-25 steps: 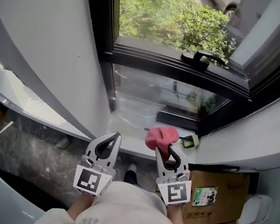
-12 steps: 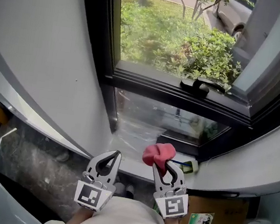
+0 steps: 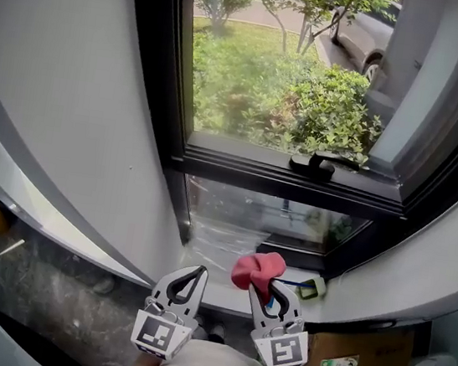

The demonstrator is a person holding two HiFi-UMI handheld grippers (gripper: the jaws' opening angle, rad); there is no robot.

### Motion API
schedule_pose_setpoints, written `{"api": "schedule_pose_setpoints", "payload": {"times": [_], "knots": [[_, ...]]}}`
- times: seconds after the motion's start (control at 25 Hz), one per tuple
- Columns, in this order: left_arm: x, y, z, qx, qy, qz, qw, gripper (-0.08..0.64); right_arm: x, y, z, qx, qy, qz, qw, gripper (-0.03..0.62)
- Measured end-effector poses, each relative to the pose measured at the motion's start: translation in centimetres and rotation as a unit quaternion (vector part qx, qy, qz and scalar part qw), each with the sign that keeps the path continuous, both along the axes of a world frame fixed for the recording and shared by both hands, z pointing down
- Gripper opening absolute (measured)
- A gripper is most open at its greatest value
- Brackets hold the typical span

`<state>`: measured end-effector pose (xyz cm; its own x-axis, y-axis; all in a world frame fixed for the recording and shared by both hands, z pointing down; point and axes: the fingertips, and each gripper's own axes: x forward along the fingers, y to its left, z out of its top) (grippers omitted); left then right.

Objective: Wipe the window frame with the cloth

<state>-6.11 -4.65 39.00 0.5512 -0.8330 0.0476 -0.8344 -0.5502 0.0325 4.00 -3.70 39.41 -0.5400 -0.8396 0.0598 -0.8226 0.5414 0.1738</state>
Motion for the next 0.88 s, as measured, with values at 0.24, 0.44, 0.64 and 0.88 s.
{"api": "schedule_pose_setpoints", "payload": {"times": [0.24, 0.44, 0.64, 0.88], "knots": [[-0.3, -0.8, -3.3, 0.059, -0.034, 0.037, 0.9970, 0.009, -1.8, -1.9, -2.3, 0.008, -0.016, -0.001, 1.000, 0.091], [-0.4, -1.1, -3.7, 0.068, -0.065, 0.075, 0.9927, 0.008, -3.6, -6.2, -7.1, 0.053, -0.032, -0.038, 0.997, 0.092], [-2.4, -2.5, -2.5, 0.022, -0.064, 0.048, 0.9966, 0.008, -6.0, -10.9, -16.5, 0.152, -0.023, -0.103, 0.983, 0.091], [-3.6, -3.5, -3.2, 0.033, -0.071, 0.033, 0.9964, 0.008, -9.2, -16.1, -27.9, 0.239, -0.053, -0.157, 0.957, 0.092]]}}
